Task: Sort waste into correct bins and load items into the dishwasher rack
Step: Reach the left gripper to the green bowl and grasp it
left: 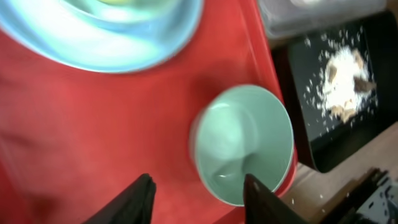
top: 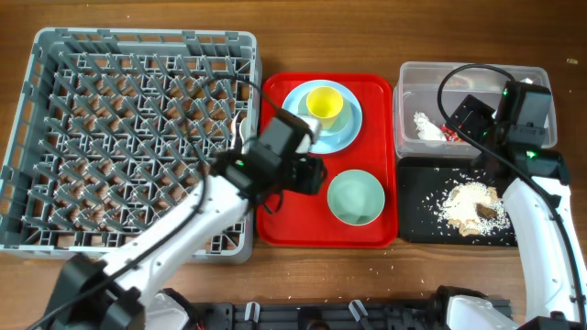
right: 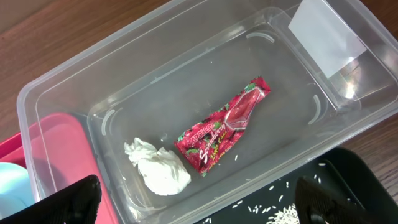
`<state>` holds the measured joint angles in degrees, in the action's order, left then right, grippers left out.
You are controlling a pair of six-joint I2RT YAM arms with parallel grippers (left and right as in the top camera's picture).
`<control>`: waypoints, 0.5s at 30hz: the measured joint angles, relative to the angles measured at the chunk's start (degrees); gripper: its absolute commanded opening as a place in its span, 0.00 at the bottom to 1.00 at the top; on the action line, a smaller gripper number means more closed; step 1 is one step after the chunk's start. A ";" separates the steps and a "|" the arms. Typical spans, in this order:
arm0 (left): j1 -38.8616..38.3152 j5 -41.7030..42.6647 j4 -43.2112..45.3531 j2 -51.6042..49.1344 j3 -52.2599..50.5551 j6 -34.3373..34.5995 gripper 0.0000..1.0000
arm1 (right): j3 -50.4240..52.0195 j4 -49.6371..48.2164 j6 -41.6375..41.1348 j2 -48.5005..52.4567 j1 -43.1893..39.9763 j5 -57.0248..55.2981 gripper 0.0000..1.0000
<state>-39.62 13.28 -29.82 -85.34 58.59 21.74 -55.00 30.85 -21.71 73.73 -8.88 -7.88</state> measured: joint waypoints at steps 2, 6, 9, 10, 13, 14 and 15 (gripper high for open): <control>-3.80 0.00 1.18 -1.75 0.00 0.02 0.40 | 0.00 0.00 0.00 0.00 0.00 0.00 1.00; -10.40 -0.07 3.65 -2.95 0.00 0.04 0.41 | 0.00 0.00 0.00 0.00 0.00 0.00 1.00; -16.72 -2.71 7.21 -4.70 0.02 0.04 0.41 | 0.00 0.00 0.00 0.00 0.00 -0.02 1.00; -18.51 -4.24 8.76 -5.57 0.02 0.04 0.41 | 0.00 0.02 -0.02 0.00 0.00 0.00 1.00; -23.78 -8.68 13.94 -9.33 0.09 0.04 0.43 | 0.00 0.00 0.00 0.00 0.00 0.00 1.00; -24.63 -9.66 15.39 -10.40 0.13 0.02 0.44 | 0.00 0.00 0.00 0.00 0.00 -0.02 1.00; -25.53 -11.26 17.20 -11.67 0.11 0.02 0.43 | 0.00 0.00 0.00 0.00 0.00 0.00 1.00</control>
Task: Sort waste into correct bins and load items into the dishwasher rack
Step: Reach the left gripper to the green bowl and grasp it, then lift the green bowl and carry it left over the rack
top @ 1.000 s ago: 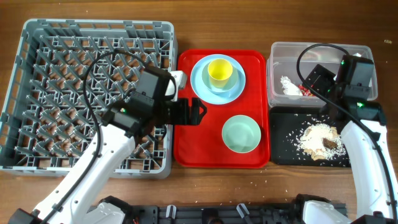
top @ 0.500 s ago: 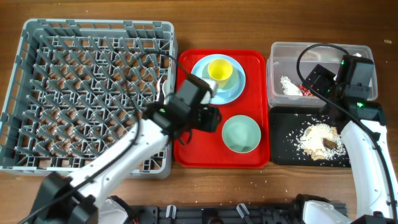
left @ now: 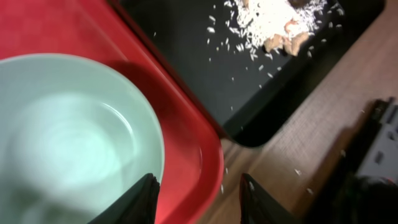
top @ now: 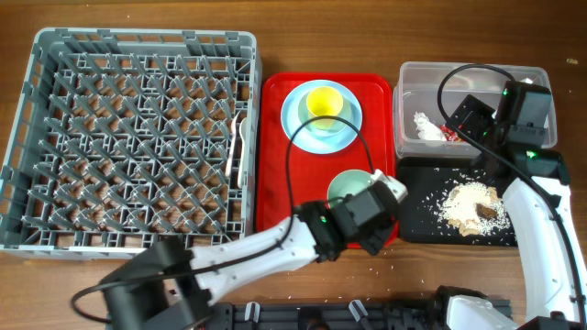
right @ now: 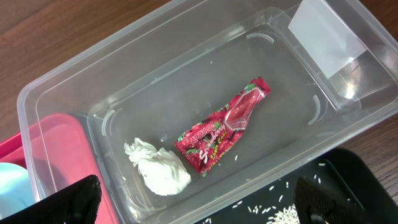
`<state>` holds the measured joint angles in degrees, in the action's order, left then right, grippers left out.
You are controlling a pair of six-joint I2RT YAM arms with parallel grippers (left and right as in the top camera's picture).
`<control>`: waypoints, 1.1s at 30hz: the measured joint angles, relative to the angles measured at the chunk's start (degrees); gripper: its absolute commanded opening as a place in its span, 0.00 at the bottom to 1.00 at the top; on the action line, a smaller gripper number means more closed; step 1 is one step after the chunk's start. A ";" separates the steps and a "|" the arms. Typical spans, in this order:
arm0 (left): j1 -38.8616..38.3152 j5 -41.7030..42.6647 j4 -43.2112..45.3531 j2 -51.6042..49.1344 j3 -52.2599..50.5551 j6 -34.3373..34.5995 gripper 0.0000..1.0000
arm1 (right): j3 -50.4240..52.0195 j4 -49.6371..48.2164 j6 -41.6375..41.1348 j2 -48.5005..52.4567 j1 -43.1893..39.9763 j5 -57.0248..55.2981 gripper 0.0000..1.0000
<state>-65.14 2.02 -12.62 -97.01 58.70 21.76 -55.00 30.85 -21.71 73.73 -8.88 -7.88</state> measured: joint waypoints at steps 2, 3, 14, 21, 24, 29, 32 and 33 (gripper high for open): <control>-0.98 -2.23 1.53 -2.25 0.07 0.00 0.43 | 0.00 0.00 0.00 0.00 0.00 -0.02 0.99; -1.25 -3.56 1.75 -3.37 0.07 0.00 0.42 | 0.00 0.00 0.00 0.00 0.00 0.00 1.00; -1.25 -11.17 2.43 -9.09 0.22 -0.02 0.06 | 0.00 0.00 0.00 0.00 0.00 0.00 1.00; -1.25 -20.24 1.01 -9.03 0.59 -0.24 0.04 | 0.00 0.00 0.00 0.00 0.00 0.00 1.00; -1.25 -21.33 -0.48 -7.43 0.57 -0.20 0.04 | 0.00 0.00 0.00 0.00 0.00 0.00 1.00; -1.03 -20.83 -3.56 0.28 0.52 -0.02 0.04 | 0.00 0.00 0.00 0.00 0.00 0.00 1.00; 1.38 -17.70 -6.45 8.72 0.52 0.24 0.04 | 0.00 0.00 0.00 0.00 0.00 0.00 1.00; 2.64 -16.59 -8.09 10.67 0.52 0.66 0.04 | 0.00 0.00 0.00 0.00 0.00 0.00 1.00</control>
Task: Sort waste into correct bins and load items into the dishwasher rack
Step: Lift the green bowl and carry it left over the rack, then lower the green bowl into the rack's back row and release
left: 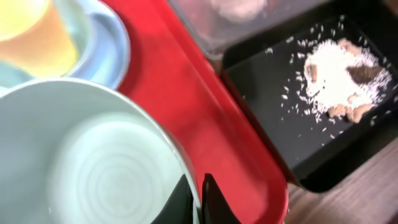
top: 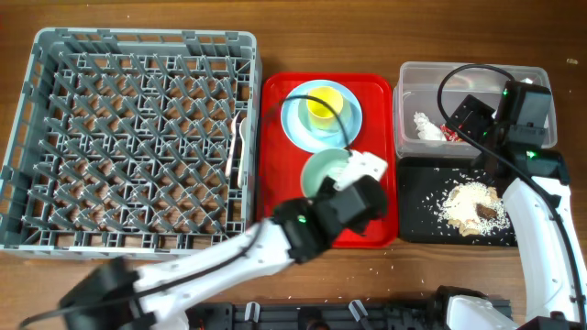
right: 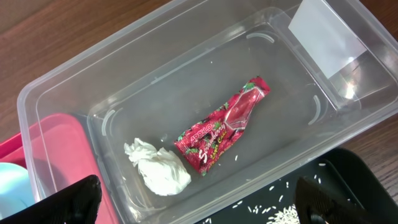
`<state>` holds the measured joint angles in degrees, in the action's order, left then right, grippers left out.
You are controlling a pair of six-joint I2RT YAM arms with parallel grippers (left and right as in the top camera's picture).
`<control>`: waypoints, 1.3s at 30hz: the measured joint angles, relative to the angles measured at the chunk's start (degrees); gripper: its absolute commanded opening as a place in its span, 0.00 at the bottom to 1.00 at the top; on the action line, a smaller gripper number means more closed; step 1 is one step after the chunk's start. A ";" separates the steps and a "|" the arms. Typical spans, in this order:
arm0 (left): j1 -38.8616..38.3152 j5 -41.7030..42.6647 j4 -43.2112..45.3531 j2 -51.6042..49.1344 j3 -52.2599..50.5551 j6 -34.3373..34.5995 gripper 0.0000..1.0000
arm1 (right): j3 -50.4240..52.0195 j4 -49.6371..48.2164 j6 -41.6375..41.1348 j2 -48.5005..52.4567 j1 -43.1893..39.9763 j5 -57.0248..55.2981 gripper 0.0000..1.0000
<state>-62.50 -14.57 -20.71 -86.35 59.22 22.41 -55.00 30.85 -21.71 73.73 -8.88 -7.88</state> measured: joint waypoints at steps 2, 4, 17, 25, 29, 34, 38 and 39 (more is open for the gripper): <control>4.39 3.80 -2.73 4.24 0.00 0.79 0.04 | 0.00 0.00 0.00 0.00 0.00 0.00 1.00; 10.95 10.73 -5.57 7.93 0.00 1.11 0.04 | 0.00 -0.02 0.00 0.00 0.00 0.00 1.00; 62.86 78.95 -11.30 11.91 0.00 -1.14 0.04 | 0.00 0.00 -0.02 0.00 0.00 0.00 1.00; 76.91 93.46 -11.32 11.91 0.00 -1.86 0.04 | 0.00 0.00 0.00 0.00 0.00 0.00 1.00; 78.58 94.64 -11.30 11.91 0.00 -3.72 0.04 | 0.00 0.00 -0.02 0.00 0.00 0.00 1.00; 81.35 95.03 -11.30 11.89 0.00 -4.33 0.04 | 0.00 0.00 0.00 0.00 0.00 0.00 1.00; 83.69 95.80 -11.30 11.80 0.00 -4.35 0.04 | 0.00 0.00 0.00 0.00 0.00 -0.02 1.00; 84.56 96.67 -11.30 11.65 0.00 -4.35 0.04 | 0.00 0.00 0.00 0.00 0.00 0.00 1.00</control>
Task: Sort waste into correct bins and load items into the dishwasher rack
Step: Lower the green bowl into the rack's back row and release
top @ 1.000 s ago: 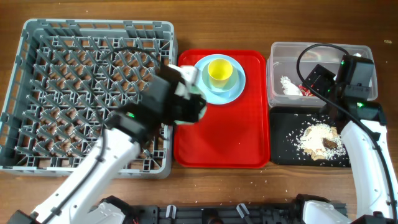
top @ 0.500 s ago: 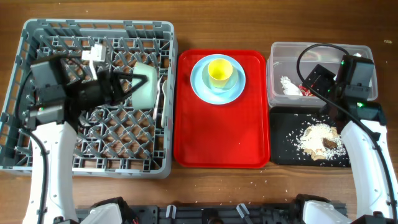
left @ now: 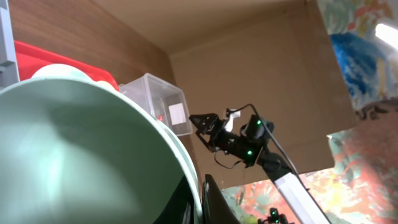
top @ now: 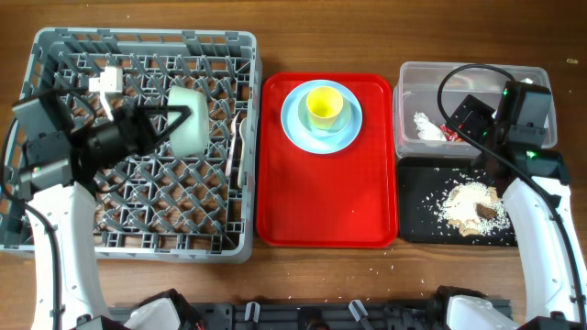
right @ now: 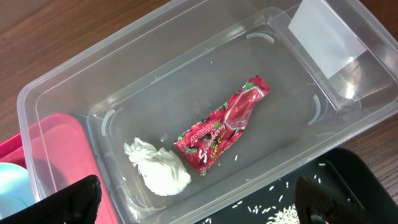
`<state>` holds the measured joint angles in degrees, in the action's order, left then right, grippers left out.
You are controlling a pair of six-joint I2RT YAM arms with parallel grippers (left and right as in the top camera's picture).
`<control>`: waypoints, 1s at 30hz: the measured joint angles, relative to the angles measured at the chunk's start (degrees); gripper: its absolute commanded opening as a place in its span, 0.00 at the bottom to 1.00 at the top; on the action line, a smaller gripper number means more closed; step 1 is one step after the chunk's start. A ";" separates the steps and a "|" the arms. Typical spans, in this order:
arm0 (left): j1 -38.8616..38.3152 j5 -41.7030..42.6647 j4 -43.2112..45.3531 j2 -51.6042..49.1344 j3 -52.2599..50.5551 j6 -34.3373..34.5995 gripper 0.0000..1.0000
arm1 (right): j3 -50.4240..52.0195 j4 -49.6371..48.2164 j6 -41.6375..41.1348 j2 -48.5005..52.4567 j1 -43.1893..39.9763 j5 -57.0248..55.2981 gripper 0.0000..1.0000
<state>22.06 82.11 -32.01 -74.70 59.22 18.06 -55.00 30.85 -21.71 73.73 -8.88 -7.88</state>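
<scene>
My left gripper (top: 182,115) is shut on the rim of the mint green bowl (top: 190,131), which is tipped on its side over the back middle of the grey dishwasher rack (top: 55,240). I cannot tell whether it touches the pegs. The bowl (left: 74,155) fills the left wrist view, with the left gripper (left: 200,190) pinching its rim. On the red tray (top: 321,202) a yellow cup (top: 324,107) stands on a blue plate (top: 347,136). My right gripper (right: 198,194) hangs open over the clear bin (right: 62,81), which holds a red wrapper (right: 222,133) and a white tissue (right: 158,171).
A white utensil (top: 240,137) lies along the rack's right edge. The black tray (top: 422,220) in front of the clear bin (top: 410,75) carries a pile of rice and food scraps (top: 468,203). The right arm (top: 532,192) reaches over the black tray.
The left gripper, then shut on the bowl's rim over the red tray, now holds the bowl on its side over the rack. The tray's front half is bare. The right arm is unchanged.
The left gripper was open over the red tray beside the bowl, then open at the bowl's right rim near the tray edge. Then it was shut on the rim, with the bowl nearer the plate. Now the bowl is over the rack. The right gripper stayed open above the clear bin.
</scene>
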 measured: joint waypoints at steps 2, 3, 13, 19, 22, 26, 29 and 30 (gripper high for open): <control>1.84 1.46 0.20 -0.13 0.00 0.02 0.04 | 0.00 0.00 0.00 0.00 0.00 0.00 1.00; 3.15 2.45 0.74 -0.15 0.00 0.04 0.04 | 0.00 0.00 0.00 0.00 0.00 0.00 1.00; 4.31 6.91 24.02 -7.04 -0.17 7.41 0.04 | -0.02 0.00 0.00 0.04 0.00 0.00 1.00; -4.68 5.55 69.40 -22.88 -0.31 40.24 0.04 | -0.09 -0.04 0.00 0.22 0.00 0.00 1.00; -7.58 4.09 87.01 -28.85 1.31 58.16 0.04 | -0.11 0.00 0.00 0.22 0.00 0.00 1.00; -10.49 0.04 87.36 -33.35 2.36 67.36 0.04 | -0.11 0.00 0.00 0.22 0.00 0.00 1.00; -10.93 -1.86 87.34 -38.42 2.51 69.29 0.04 | -0.11 0.00 0.00 0.22 0.00 0.00 1.00; -10.73 -2.21 87.34 -40.06 2.54 69.37 0.04 | -0.11 0.00 0.00 0.22 0.00 0.00 1.00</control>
<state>11.33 79.90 55.33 -114.76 61.76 87.44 -55.11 30.85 -21.71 73.95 -8.88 -7.88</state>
